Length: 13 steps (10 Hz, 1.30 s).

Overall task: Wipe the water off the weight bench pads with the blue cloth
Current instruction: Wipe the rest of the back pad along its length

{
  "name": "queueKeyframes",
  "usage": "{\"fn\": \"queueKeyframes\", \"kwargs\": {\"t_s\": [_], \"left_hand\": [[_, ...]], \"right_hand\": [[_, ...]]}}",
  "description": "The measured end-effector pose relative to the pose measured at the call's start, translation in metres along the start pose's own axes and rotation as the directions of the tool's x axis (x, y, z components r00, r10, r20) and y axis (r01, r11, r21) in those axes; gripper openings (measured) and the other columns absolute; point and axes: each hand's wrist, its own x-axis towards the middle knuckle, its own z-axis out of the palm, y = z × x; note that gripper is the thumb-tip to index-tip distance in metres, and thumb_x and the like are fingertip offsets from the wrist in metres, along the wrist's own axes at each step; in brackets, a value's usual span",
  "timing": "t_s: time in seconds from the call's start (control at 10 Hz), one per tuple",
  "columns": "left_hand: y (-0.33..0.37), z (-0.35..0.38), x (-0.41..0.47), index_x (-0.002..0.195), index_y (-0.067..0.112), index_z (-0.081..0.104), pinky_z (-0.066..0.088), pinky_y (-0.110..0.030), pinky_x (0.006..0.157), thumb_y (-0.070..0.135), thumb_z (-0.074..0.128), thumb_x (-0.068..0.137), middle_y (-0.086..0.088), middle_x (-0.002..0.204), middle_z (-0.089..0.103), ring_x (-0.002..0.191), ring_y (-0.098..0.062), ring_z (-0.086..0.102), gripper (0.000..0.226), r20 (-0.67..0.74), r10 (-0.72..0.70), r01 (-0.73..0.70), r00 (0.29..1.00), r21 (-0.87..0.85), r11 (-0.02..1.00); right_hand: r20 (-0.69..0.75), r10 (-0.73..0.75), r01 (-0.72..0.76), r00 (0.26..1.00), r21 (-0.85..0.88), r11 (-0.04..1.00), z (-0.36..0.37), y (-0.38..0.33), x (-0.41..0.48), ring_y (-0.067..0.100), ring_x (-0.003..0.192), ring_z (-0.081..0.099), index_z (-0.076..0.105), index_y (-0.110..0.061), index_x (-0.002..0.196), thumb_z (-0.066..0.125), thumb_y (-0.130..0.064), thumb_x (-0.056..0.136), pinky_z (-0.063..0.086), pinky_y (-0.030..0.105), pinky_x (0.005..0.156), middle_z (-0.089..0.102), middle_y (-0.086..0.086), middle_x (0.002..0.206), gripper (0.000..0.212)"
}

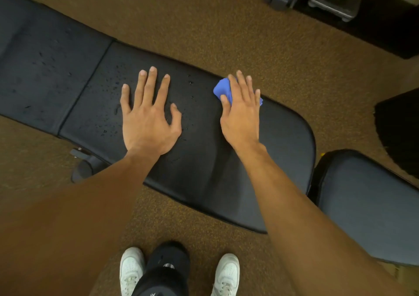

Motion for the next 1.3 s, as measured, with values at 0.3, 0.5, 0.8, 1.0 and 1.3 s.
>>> {"fn": "queueKeyframes", "kwargs": {"t_s": [0.3,0.5,0.8,1.0,1.3], "left_hand": [[-0.001,0.001,0.0,0.171,0.022,0.024,0.006,-0.058,0.133,0.043,0.037,0.109,-0.003,0.181,0.011,0.168,-0.022,0.003,0.067,-0.012,0.004,-0.004,1.0,-0.005,1.0],[0.0,0.001,0.0,0.171,0.022,0.027,0.008,-0.058,0.133,0.042,0.039,0.109,-0.004,0.18,0.014,0.167,-0.022,0.007,0.066,-0.027,0.004,-0.004,1.0,0.0,1.0],[-0.001,0.0,0.0,0.171,0.022,0.026,0.006,-0.058,0.133,0.042,0.035,0.109,-0.004,0.181,0.013,0.167,-0.022,0.005,0.065,-0.01,0.014,-0.014,1.0,-0.005,1.0],[-0.004,0.001,0.0,0.171,0.021,0.027,0.006,-0.059,0.133,0.033,0.029,0.111,-0.004,0.18,0.014,0.167,-0.022,0.005,0.061,-0.001,0.033,-0.033,0.999,-0.019,0.999],[-0.008,0.002,0.0,0.171,0.02,0.026,0.007,-0.06,0.132,0.031,0.025,0.111,-0.004,0.181,0.013,0.167,-0.024,0.004,0.061,0.004,0.055,-0.055,0.998,-0.028,0.998]], "right_hand": [[0.061,-0.149,0.15,0.987,-0.005,0.989,-0.019,0.028,-0.015,0.018,0.162,0.014,0.037,-0.016,0.162,0.041,-0.029,0.112,0.013,0.044,0.132,0.027,-0.001,0.173,0.052],[0.114,-0.271,0.27,0.956,0.024,0.963,-0.004,-0.008,-0.006,0.023,0.163,0.012,0.034,-0.013,0.163,0.041,-0.026,0.112,0.008,0.046,0.133,0.023,0.003,0.174,0.053],[0.082,-0.157,0.158,0.984,-0.006,0.987,-0.011,0.005,0.013,0.024,0.163,0.011,0.036,-0.014,0.162,0.042,-0.025,0.112,0.009,0.049,0.132,0.024,0.003,0.174,0.052],[0.205,-0.432,0.447,0.878,-0.029,0.894,-0.004,-0.015,-0.06,0.024,0.163,0.011,0.031,-0.012,0.164,0.045,-0.025,0.111,0.016,0.051,0.131,0.021,0.004,0.174,0.057],[0.055,-0.055,0.055,0.997,0.012,0.998,-0.002,-0.007,-0.022,0.025,0.163,0.011,0.037,-0.015,0.162,0.041,-0.025,0.112,0.011,0.053,0.132,0.024,0.003,0.174,0.051]]}}
